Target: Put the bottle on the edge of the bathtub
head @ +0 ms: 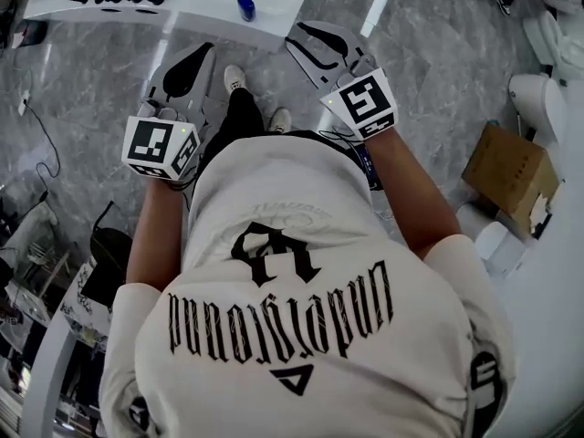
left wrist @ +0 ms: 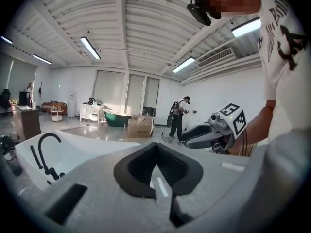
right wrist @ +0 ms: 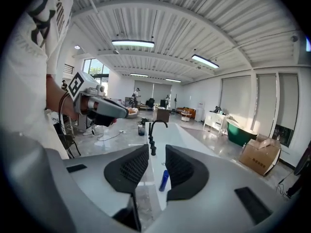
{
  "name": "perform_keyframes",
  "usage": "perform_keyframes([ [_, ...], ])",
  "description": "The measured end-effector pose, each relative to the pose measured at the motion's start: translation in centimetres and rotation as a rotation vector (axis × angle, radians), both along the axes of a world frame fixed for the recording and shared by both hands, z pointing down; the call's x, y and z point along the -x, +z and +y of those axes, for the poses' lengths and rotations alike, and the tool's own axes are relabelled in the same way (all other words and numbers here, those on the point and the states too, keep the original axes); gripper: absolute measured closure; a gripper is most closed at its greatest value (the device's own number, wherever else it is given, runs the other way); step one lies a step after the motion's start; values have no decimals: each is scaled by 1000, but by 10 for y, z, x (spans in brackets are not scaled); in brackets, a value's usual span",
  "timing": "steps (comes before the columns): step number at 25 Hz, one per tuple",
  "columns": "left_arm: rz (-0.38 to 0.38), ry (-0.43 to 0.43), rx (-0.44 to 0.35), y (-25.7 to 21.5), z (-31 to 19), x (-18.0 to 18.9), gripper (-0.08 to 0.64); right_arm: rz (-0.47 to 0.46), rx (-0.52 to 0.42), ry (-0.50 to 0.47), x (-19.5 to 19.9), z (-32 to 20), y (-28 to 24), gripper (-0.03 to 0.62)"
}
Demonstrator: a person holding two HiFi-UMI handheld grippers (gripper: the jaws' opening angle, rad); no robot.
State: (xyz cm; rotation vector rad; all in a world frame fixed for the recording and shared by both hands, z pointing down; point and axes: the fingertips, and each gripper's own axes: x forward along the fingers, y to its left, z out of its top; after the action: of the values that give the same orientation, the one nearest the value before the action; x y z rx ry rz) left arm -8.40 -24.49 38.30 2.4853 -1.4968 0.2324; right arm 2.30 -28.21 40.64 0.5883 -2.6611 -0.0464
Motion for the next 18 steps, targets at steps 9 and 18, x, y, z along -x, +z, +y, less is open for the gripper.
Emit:
perform_keyframes([
  [9,16,-65,-96,-67,42,-21,545,-102,-79,-80,-38,45,-80,572],
  [18,-10,-111,-117,-100,76,-34,545,-155,-80,-105,-54,67,-117,578],
])
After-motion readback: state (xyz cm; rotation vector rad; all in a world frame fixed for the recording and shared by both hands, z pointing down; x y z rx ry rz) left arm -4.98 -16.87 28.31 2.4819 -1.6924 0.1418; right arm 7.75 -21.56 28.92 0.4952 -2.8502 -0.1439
